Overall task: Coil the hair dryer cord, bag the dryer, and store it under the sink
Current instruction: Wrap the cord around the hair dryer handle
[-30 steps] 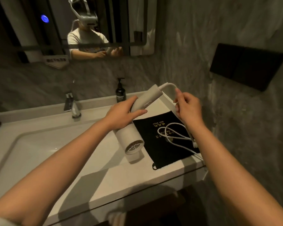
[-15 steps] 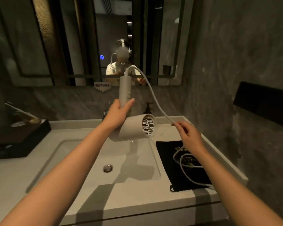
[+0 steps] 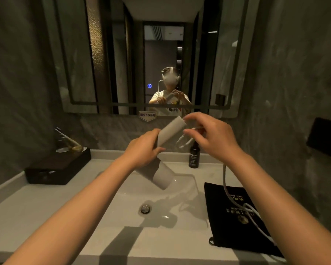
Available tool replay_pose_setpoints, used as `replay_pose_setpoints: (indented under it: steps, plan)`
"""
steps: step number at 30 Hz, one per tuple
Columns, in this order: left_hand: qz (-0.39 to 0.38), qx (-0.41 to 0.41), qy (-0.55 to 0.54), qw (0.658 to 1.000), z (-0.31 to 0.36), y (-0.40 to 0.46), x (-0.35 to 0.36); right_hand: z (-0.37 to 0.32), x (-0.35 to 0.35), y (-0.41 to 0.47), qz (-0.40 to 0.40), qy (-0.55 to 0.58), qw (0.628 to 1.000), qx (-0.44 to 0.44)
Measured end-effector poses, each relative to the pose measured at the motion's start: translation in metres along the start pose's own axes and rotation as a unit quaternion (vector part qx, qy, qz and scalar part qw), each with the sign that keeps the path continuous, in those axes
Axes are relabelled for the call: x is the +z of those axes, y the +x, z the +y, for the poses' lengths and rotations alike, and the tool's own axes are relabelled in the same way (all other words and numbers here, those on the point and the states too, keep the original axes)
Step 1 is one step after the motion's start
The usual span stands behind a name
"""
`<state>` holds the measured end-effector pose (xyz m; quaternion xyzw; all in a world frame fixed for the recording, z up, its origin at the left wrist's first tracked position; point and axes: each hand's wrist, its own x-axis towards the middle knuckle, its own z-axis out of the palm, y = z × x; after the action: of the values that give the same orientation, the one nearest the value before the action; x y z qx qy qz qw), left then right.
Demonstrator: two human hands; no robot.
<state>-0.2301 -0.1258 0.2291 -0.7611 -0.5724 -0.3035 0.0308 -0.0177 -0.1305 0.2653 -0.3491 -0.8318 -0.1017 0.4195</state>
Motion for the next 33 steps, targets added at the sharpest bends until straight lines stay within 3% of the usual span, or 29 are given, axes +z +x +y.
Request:
replay_pose_setpoints:
  steps: [5,10,13,16,20,22,24,26,28,30,33]
  plan:
    - [-0.009,0.075,0.07,0.995,0.008,0.0,-0.008,0.004,-0.001,0.013,-0.057,-0.146,0.986,-0.049]
    - [-0.023,0.149,0.125,0.981,0.016,0.004,-0.017,0.008,-0.007,0.011,-0.12,-0.222,0.966,-0.053]
    - [-0.021,0.175,0.145,0.974,0.016,0.009,-0.022,0.005,-0.012,0.013,-0.165,-0.19,0.968,-0.023]
    - [0.006,0.209,0.174,0.962,0.015,0.011,-0.026,0.003,-0.015,0.009,-0.152,-0.1,0.983,0.018]
    - [0.164,0.239,0.227,0.93,0.0,0.015,-0.027,0.009,-0.013,0.003,-0.092,-0.001,0.994,0.059]
    - [0.241,0.17,0.129,0.947,-0.004,0.011,-0.025,0.014,-0.012,0.002,-0.071,0.056,0.992,0.092]
    - [0.267,0.035,-0.098,0.958,-0.002,0.006,-0.022,0.018,-0.011,0.001,-0.061,0.109,0.985,0.12]
    - [0.216,-0.098,-0.337,0.911,0.002,0.0,-0.019,0.02,-0.011,0.0,-0.058,0.147,0.979,0.131]
    - [0.12,-0.164,-0.506,0.838,0.0,-0.002,-0.014,0.021,-0.011,0.001,-0.053,0.176,0.974,0.136]
    - [0.073,-0.176,-0.552,0.812,-0.001,-0.005,-0.004,0.024,-0.013,0.001,-0.041,0.195,0.968,0.15]
    - [0.078,-0.164,-0.551,0.814,0.003,-0.003,0.003,0.027,-0.022,0.003,-0.089,0.191,0.961,0.177]
